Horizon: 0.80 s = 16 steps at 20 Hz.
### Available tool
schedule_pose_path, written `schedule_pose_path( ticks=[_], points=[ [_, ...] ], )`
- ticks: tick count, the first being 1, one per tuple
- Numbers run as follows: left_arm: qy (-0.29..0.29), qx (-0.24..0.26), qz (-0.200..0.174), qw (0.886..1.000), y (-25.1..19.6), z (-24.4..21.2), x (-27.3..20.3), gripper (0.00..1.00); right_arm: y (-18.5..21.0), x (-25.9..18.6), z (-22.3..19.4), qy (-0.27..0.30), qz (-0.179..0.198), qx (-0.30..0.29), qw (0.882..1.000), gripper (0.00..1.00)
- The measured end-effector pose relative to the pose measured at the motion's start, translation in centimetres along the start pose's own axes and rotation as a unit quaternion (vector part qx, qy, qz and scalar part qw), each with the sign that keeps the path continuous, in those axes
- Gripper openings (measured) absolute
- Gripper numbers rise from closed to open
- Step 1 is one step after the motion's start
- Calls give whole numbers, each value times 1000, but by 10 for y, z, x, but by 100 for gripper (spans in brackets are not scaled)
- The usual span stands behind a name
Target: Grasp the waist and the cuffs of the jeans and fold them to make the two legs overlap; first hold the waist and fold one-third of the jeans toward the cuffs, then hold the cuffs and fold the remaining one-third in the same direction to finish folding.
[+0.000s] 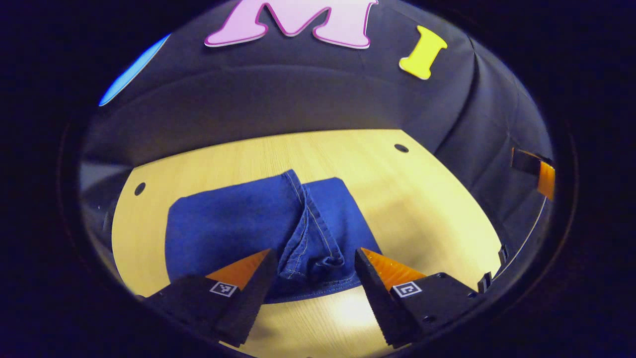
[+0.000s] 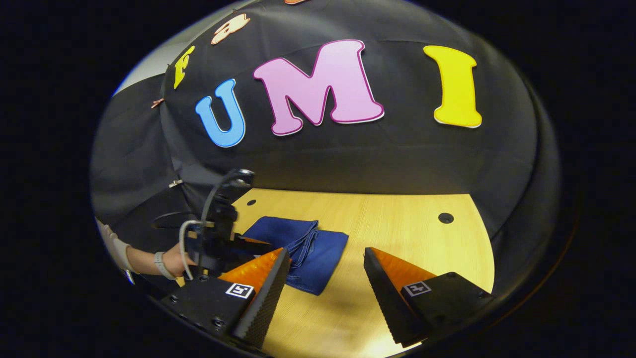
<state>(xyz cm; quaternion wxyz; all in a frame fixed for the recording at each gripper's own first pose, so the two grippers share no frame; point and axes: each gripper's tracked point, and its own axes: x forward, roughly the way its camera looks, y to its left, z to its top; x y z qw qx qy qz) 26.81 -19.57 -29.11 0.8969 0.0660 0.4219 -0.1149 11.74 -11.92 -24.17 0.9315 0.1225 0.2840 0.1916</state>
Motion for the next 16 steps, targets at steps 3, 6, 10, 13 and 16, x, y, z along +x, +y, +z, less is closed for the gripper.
schedule_pose_path(
  ticks=[3, 6, 10, 13, 16],
  points=[
    [-92, 8, 11, 996, -11, 40, -72, 97, 1, -27, 30, -48, -19, -21, 998, 93],
    [-164, 20, 17, 986, -24, 62, -150, 97, 16, -71, 65, -106, -38, -47, 993, 93],
    [-235, 26, 35, 971, -45, 60, -261, 97, 51, -146, 106, -177, -77, -96, 977, 93],
    [-285, 21, 77, 955, -58, 52, -332, 96, 76, -200, 119, -217, -99, -105, 966, 92],
    [-333, 23, 116, 935, -65, 44, -391, 96, 102, -245, 122, -246, -102, -104, 958, 91]
  ],
)
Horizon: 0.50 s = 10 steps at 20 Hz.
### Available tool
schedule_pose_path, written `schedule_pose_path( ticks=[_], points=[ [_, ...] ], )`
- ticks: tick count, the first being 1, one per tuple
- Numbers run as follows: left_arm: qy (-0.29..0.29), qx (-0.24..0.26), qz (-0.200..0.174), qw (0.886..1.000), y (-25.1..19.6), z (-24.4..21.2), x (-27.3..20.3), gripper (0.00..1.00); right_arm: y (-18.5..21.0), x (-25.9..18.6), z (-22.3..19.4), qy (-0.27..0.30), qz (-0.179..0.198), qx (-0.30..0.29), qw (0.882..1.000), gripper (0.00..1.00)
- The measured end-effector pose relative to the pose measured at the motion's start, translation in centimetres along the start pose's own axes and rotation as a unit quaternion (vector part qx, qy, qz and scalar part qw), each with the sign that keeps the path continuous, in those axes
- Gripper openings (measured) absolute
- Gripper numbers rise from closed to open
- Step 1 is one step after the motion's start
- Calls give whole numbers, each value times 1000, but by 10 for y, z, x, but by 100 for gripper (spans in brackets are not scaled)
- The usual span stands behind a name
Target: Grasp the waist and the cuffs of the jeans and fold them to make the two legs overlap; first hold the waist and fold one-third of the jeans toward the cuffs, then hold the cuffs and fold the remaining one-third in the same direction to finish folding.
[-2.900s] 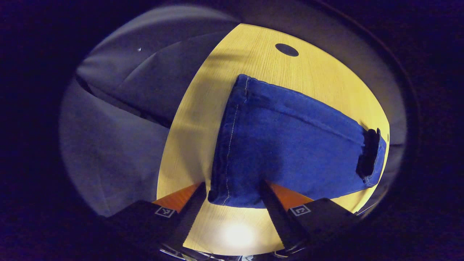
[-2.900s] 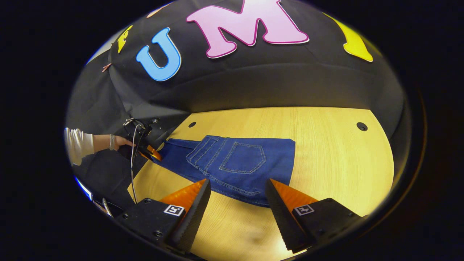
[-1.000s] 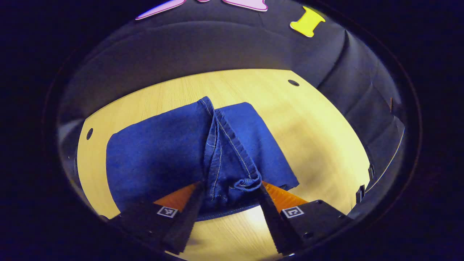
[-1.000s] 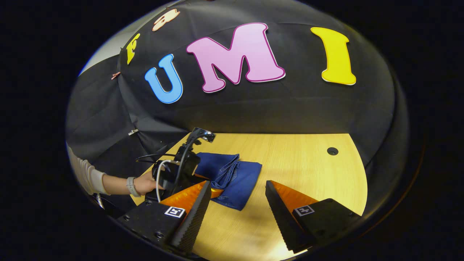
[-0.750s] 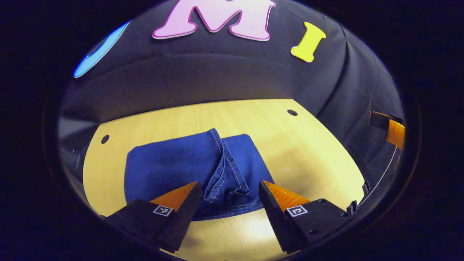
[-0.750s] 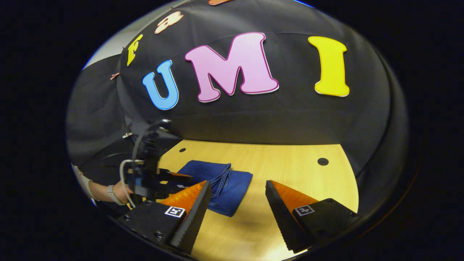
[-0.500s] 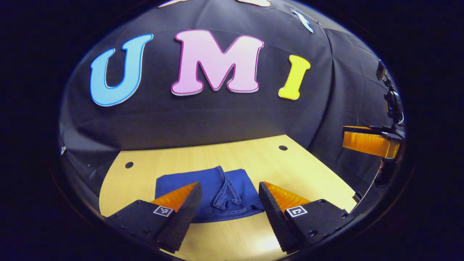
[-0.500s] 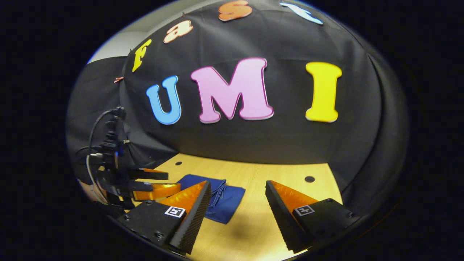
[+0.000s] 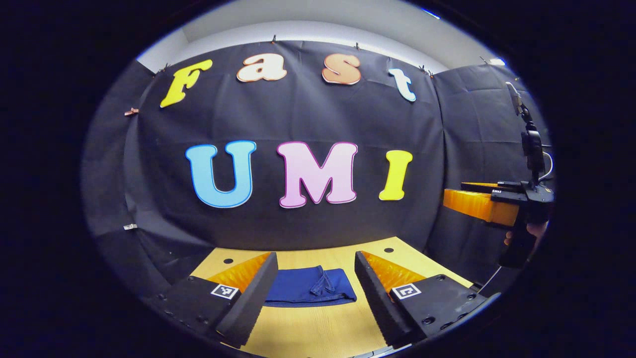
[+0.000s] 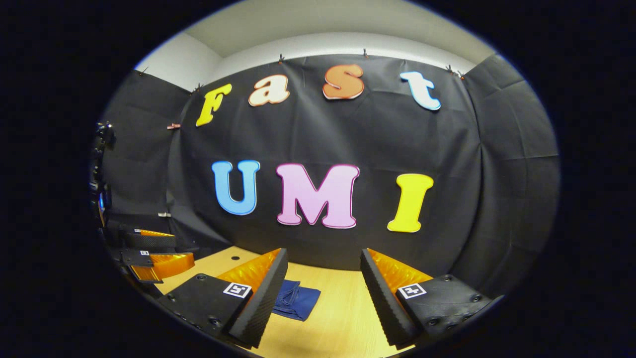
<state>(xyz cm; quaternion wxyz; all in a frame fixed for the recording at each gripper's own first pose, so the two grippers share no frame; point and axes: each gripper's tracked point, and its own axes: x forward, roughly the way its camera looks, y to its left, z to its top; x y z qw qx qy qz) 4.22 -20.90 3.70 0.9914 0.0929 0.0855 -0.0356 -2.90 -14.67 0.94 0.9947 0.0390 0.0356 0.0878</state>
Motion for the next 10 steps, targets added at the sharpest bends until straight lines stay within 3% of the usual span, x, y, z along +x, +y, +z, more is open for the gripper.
schedule_pose_path(
  ticks=[4, 5, 6, 7, 8, 9, 10],
  points=[
    [-38, 1, 21, 999, 1, 31, -50, 96, 11, -35, 20, -12, 11, 9, 1000, 92],
    [-39, 2, 23, 999, 1, 35, -58, 96, 14, -41, 29, -18, 14, 18, 1000, 82],
    [-40, 6, 29, 999, 3, 37, -62, 96, 14, -45, 36, -27, 13, 25, 999, 92],
    [-41, 12, 37, 998, 8, 41, -66, 96, 11, -45, 40, -35, 7, 28, 999, 93],
    [-40, 13, 46, 998, 11, 43, -70, 92, 7, -43, 45, -42, 0, 31, 999, 87],
    [-45, 6, 53, 998, 13, 49, -73, 96, 3, -41, 48, -48, -7, 35, 998, 94],
    [-48, -8, 58, 997, 13, 55, -77, 92, -1, -36, 49, -42, -12, 39, 998, 94]
  ],
)
